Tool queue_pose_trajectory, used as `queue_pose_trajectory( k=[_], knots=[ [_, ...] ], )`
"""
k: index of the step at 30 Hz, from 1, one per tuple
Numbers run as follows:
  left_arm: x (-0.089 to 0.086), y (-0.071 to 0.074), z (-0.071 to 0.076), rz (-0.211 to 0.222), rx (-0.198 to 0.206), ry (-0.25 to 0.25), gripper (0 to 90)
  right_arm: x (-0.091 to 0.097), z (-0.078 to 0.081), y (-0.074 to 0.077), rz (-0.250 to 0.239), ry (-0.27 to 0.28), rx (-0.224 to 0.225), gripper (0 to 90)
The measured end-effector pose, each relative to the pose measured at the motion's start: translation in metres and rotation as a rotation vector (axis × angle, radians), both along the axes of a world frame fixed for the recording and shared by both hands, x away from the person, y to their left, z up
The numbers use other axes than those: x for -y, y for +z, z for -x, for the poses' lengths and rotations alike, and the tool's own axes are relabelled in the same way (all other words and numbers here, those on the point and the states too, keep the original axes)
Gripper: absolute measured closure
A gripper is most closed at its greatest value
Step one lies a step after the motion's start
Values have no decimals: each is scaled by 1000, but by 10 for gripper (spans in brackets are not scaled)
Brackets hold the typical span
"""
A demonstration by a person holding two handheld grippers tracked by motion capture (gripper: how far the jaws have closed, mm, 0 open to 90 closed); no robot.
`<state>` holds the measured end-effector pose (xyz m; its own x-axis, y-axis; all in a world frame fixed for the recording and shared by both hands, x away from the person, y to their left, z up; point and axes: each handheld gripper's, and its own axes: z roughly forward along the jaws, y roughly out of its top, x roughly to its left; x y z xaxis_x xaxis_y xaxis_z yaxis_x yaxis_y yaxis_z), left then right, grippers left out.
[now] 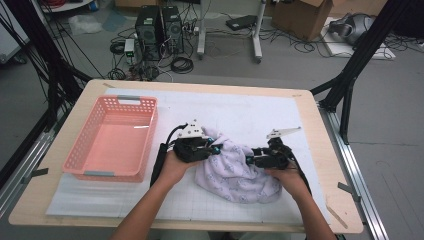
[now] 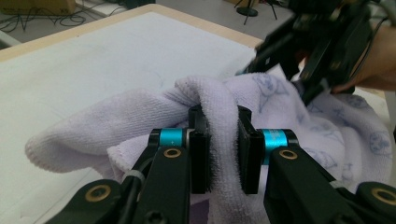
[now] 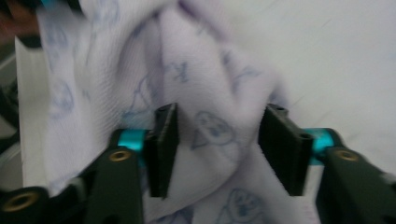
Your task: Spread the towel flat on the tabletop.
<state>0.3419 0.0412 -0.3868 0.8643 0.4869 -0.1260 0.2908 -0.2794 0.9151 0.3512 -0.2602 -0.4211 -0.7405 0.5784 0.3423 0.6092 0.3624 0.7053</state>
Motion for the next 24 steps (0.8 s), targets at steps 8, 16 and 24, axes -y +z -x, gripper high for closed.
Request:
queue_pose_trajectory(
  k=[8,16,24],
  knots=[
    [-13,8,-11,41,45,136,790,18,-3,29,48,-189,239,863],
    [-1,6,-39,77,61,273,785,22,-27,66,62,-359,444,862],
    [2,6,-59,102,28,352,512,15,-68,74,93,-490,514,862]
  ],
)
